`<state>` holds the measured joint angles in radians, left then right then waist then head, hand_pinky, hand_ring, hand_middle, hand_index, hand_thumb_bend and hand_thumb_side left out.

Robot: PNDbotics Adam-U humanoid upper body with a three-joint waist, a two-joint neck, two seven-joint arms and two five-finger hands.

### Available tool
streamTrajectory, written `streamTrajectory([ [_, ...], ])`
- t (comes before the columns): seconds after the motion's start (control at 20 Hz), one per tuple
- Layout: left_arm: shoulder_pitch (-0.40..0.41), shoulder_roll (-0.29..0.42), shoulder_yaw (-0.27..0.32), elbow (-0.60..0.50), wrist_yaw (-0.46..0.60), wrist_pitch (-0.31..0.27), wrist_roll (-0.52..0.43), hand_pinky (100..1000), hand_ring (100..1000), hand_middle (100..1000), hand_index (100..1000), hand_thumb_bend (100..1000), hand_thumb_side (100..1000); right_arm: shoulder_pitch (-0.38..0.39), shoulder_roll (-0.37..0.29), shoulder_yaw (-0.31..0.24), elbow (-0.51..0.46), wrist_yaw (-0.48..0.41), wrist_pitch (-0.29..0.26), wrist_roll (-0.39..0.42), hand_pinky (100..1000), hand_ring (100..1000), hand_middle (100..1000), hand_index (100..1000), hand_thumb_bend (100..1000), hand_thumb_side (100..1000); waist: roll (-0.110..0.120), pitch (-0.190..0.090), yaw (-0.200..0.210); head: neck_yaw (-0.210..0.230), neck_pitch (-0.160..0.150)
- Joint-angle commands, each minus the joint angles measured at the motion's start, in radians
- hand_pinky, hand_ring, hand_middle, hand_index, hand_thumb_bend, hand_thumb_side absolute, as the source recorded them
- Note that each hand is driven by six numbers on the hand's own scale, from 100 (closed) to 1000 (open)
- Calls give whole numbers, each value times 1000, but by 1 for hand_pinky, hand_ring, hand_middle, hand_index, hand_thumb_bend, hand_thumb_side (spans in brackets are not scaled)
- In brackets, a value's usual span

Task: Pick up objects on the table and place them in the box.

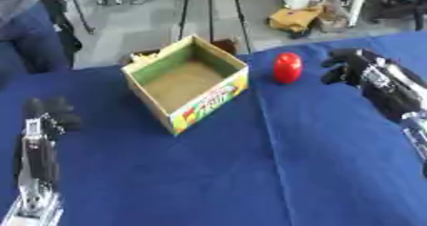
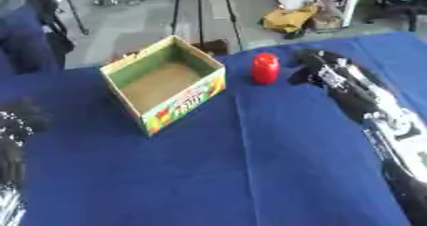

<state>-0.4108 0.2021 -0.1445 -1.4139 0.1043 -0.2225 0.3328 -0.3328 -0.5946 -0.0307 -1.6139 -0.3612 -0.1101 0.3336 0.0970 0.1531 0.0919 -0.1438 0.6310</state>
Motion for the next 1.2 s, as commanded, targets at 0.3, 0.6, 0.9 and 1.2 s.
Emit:
streamTrajectory([
  [0.3,-9,16,-3,-26,-7,-8,5,570,549,587,757,596,965,-12,-20,-12,8,5,-2,4,734,653,702,829,264,662,-6,-13,4,0,-15],
  [0.6,-8,17,-3,-27,-9,-8,5,568,554,585,755,602,964,-14,-22,-10,10,7,-4,6,734,654,702,830,270,660,-6,-11,6,25,-17],
  [0.9,-8,18,-6,-28,-11,-5,6,566,554,584,753,607,962,-46,-56,-1,17,26,-22,13,739,669,711,834,346,598,-6,-11,10,24,-13],
  [1.2,-4,18,-12,-34,-14,-1,0,565,554,583,753,612,961,-136,-129,28,64,74,-68,36,804,759,772,866,418,559,-5,-13,24,10,-11],
])
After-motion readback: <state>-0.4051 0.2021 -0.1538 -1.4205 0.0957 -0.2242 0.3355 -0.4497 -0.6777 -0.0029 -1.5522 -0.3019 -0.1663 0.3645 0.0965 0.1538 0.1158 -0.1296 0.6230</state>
